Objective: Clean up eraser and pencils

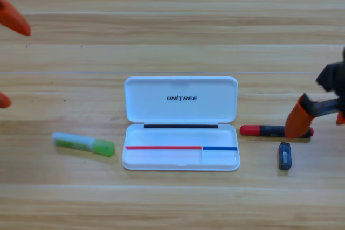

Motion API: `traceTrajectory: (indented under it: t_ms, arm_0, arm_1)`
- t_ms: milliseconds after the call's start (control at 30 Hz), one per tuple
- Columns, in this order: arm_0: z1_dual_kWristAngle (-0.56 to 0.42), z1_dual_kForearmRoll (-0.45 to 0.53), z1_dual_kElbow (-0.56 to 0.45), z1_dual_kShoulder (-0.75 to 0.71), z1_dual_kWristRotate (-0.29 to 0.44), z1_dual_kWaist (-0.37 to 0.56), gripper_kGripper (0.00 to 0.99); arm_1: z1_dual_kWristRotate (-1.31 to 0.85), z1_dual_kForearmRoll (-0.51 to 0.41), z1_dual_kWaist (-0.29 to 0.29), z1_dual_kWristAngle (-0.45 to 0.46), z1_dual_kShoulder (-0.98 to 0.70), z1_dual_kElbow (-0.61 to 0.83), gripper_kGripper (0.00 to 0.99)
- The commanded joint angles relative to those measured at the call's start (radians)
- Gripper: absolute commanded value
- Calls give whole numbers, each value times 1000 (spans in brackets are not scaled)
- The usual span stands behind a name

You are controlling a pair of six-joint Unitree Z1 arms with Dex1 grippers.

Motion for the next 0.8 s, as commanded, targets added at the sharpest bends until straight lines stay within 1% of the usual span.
traceTrajectory:
  t_ms: [33, 133, 233, 367, 433, 533, 600, 733, 800]
  arm_0:
    - [6, 21, -12, 152, 53, 144, 986]
    - [-10, 22, -15, 242, 73, 165, 985]
    - [-28, 22, -27, 320, 71, 165, 985]
    - [-44, 19, -40, 382, 68, 165, 986]
    - [-54, 12, -35, 411, 73, 163, 988]
    - [-54, -21, -15, 451, 76, 163, 988]
    - [-54, -41, -10, 478, 76, 163, 988]
    - [-54, -80, 10, 511, 71, 162, 986]
    - [-54, -94, 20, 520, 65, 157, 986]
  arm_1:
    - [97, 10, -35, -4, 149, -24, 988]
    - [140, 3, -35, -6, 189, -24, 982]
    - [164, -26, -35, -9, 221, -17, 960]
    - [180, -69, -35, -32, 264, -14, 908]
    - [192, -79, -35, -33, 285, -14, 904]
    - [203, -99, -35, -40, 313, -14, 890]
    - [203, -107, -35, -41, 330, -19, 854]
    - [203, -121, -35, -56, 356, -22, 851]
    - [204, -125, -35, -58, 368, -22, 815]
